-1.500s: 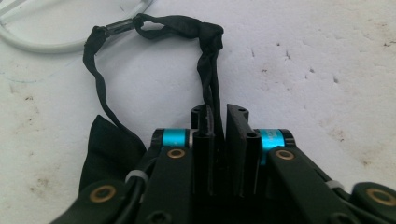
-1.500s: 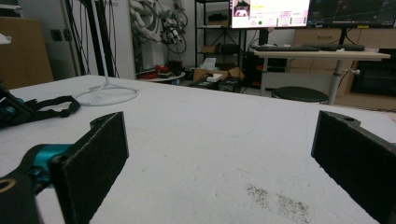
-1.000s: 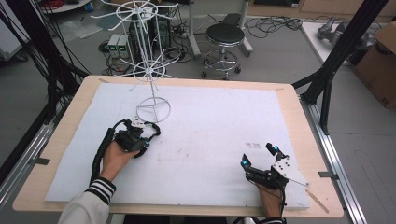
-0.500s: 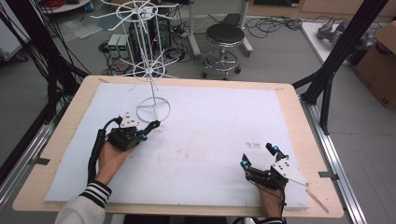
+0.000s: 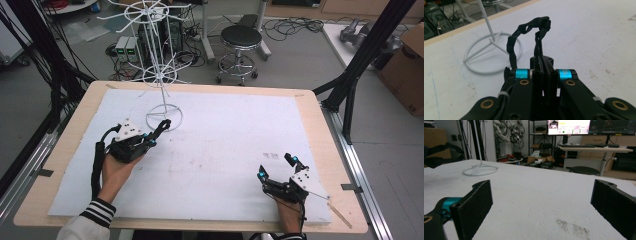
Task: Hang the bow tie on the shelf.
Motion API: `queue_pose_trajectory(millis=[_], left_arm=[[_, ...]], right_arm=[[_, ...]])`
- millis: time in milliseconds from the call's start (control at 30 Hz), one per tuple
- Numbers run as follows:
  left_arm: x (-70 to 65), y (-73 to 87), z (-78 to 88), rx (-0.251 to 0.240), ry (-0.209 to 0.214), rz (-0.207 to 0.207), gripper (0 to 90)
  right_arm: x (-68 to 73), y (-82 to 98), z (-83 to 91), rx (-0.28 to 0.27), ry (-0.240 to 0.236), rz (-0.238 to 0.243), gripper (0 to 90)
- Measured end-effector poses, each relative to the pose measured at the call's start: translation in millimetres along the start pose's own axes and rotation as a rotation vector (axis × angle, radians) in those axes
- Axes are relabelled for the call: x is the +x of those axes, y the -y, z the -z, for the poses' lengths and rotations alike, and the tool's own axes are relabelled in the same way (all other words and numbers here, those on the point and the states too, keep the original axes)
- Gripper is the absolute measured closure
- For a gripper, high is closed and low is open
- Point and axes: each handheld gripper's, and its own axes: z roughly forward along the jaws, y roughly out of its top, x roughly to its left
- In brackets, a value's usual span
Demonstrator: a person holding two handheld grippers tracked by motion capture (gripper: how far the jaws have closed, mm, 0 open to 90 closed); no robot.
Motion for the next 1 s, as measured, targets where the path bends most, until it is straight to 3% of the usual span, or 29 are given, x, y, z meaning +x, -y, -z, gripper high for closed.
queue_pose_trajectory(millis=[300, 600, 867, 1000], left_arm=[[7.0, -4.9, 16.8, -0.075, -0.033, 0.044, 86.9], [16.1, -4.8, 29.5, -0.126, -0.110, 0.083, 87.0], [23.7, -6.9, 39.3, -0.182, -0.144, 0.120, 87.1], [24.3, -8.0, 44.0, -0.188, -0.185, 0.118, 87.1]], right_arm=[[0.2, 0.0, 0.0, 0.001, 0.001, 0.001, 2.8], [0.4, 0.0, -0.1, 0.000, 0.002, 0.001, 2.8], [0.3, 0.0, -0.2, -0.001, 0.001, 0.001, 2.8], [0.3, 0.0, -0.2, 0.000, 0.002, 0.001, 2.8]])
